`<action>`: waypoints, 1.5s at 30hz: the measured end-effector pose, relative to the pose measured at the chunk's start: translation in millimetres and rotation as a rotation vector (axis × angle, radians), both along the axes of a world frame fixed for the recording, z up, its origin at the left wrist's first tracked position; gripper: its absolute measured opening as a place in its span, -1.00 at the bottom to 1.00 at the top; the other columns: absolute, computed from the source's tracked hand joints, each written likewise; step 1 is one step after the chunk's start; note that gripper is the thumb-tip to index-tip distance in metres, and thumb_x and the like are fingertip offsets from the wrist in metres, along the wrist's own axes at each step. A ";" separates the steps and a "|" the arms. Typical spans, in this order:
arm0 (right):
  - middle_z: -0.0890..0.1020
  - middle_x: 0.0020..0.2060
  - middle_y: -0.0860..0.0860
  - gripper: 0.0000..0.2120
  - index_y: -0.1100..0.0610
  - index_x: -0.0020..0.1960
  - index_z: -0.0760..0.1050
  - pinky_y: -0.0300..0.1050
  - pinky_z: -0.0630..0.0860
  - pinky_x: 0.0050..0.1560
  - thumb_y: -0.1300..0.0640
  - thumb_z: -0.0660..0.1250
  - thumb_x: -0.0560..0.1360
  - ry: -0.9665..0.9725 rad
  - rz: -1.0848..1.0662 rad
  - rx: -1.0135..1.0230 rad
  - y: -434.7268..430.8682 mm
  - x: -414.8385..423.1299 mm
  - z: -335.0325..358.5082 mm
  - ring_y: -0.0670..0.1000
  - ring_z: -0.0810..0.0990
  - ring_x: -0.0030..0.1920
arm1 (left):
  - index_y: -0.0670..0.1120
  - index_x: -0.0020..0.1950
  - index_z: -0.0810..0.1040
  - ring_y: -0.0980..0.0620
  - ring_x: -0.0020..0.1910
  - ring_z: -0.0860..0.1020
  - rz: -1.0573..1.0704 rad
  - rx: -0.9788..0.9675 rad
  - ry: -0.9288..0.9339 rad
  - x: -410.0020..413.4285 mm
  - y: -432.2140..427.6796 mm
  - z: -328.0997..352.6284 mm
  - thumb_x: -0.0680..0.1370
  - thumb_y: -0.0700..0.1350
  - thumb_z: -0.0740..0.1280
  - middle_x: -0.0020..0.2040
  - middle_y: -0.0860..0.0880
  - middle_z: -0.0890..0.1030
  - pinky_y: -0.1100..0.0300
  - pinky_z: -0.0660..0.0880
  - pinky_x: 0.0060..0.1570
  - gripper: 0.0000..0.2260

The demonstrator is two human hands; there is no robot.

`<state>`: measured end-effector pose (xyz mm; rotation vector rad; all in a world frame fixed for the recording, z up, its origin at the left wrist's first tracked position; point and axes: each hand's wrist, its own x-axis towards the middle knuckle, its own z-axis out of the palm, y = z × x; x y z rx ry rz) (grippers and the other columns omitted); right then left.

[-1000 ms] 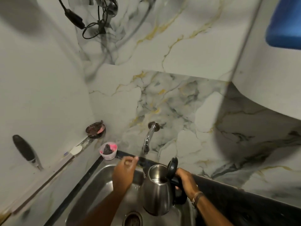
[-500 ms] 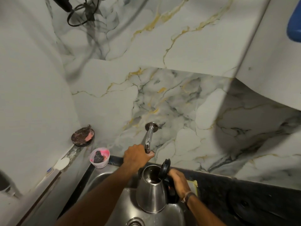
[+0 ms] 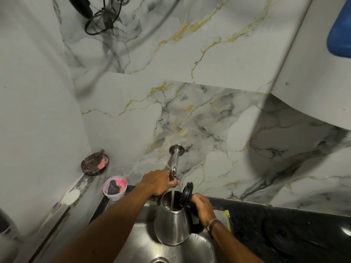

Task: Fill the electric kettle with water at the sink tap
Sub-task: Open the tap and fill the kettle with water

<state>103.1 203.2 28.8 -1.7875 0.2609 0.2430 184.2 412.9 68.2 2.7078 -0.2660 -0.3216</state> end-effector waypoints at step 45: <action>0.66 -0.23 0.20 -0.75 0.12 -0.22 0.56 0.04 0.54 0.00 0.04 0.36 0.60 -0.055 -0.052 -0.026 2.2 17.0 -24.3 0.08 0.60 -0.14 | 0.09 0.28 0.62 -0.10 0.09 0.71 0.104 -0.093 0.082 5.3 -5.1 -6.0 0.55 0.42 0.39 0.06 0.00 0.73 -0.15 0.61 0.27 -0.50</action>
